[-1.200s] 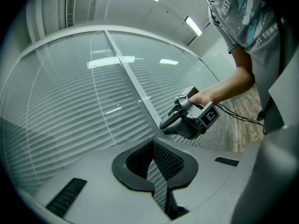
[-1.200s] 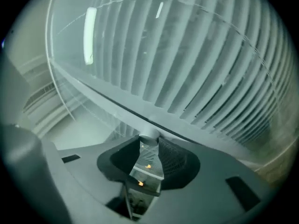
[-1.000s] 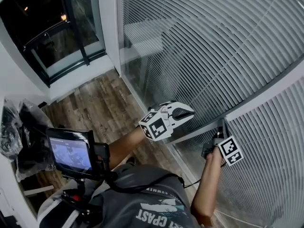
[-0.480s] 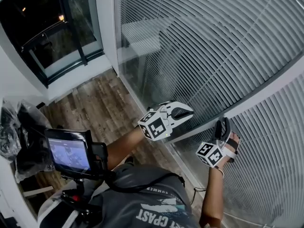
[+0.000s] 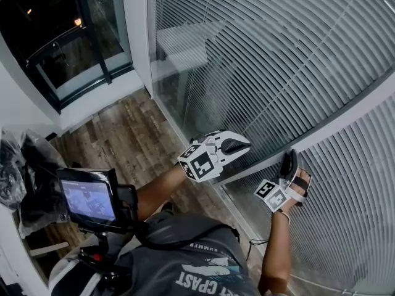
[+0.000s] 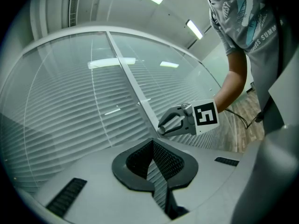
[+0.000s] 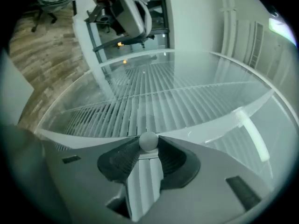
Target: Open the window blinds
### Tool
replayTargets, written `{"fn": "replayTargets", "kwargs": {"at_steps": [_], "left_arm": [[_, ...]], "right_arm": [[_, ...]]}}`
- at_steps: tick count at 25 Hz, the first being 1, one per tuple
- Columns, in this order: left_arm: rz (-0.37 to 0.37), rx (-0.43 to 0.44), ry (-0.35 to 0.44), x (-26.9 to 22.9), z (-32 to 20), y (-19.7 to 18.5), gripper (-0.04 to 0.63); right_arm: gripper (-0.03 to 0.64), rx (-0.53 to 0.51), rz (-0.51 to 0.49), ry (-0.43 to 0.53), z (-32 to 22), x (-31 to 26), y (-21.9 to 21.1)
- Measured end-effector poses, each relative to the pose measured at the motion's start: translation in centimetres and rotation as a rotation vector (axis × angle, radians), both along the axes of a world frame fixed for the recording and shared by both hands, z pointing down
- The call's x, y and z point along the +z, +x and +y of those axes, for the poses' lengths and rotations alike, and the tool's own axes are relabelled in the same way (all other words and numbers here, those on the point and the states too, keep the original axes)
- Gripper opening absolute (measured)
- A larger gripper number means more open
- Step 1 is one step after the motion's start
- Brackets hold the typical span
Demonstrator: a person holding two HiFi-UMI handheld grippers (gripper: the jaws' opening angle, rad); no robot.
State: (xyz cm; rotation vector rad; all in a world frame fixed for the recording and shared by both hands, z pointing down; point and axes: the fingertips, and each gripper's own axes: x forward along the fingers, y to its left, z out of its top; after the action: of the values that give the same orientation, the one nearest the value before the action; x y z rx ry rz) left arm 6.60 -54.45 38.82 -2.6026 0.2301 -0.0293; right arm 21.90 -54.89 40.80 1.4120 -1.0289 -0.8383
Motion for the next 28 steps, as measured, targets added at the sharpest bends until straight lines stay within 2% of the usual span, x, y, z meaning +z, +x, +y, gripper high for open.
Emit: {"fn": "replayTargets", "kwargs": {"at_steps": [5,9,11,12,13,14,18,20,22,25,28], "left_arm": [[0.001,-0.001,0.006,0.0,-0.1,-0.2,0.000],[0.003,-0.003,0.008,-0.2,-0.3,-0.2,0.000],[0.004,-0.002,0.005,-0.1,-0.2,-0.3,0.000],[0.004,0.000,0.004,-0.1,-0.1,-0.3,0.000],[0.004,0.003,0.004,-0.2,0.0,-0.2,0.000],[0.004,0.006,0.006,-0.2,0.1,-0.1,0.000],[0.005,0.019,0.013,-0.5,0.3,0.3,0.000],[0.007,0.018,0.010,-0.4,0.2,0.1,0.000],[0.008,0.019,0.006,-0.2,0.2,-0.1,0.000],[0.011,0.022,0.001,0.0,0.4,-0.2,0.000],[0.011,0.022,-0.002,0.0,0.4,-0.1,0.000]], "right_arm": [[0.122,0.080,-0.321,0.219,-0.5,-0.2,0.5],[0.123,0.119,-0.687,0.380,-0.7,-0.8,1.2],[0.123,0.131,-0.845,0.435,-0.8,-0.9,1.3],[0.123,0.135,-0.879,0.439,-0.8,-1.1,1.4],[0.123,0.137,-0.869,0.421,-0.8,-1.2,1.4],[0.123,0.135,-0.807,0.382,-0.8,-1.4,1.2],[0.124,0.075,-0.274,0.140,-0.5,-1.8,-0.9],[0.125,0.048,-0.081,0.023,-0.5,-0.5,-1.0],[0.126,0.051,0.058,-0.086,-0.7,1.1,0.4],[0.126,0.027,0.178,-0.157,-0.7,1.5,1.9],[0.123,0.012,0.122,-0.107,-0.6,0.9,2.0]]}}
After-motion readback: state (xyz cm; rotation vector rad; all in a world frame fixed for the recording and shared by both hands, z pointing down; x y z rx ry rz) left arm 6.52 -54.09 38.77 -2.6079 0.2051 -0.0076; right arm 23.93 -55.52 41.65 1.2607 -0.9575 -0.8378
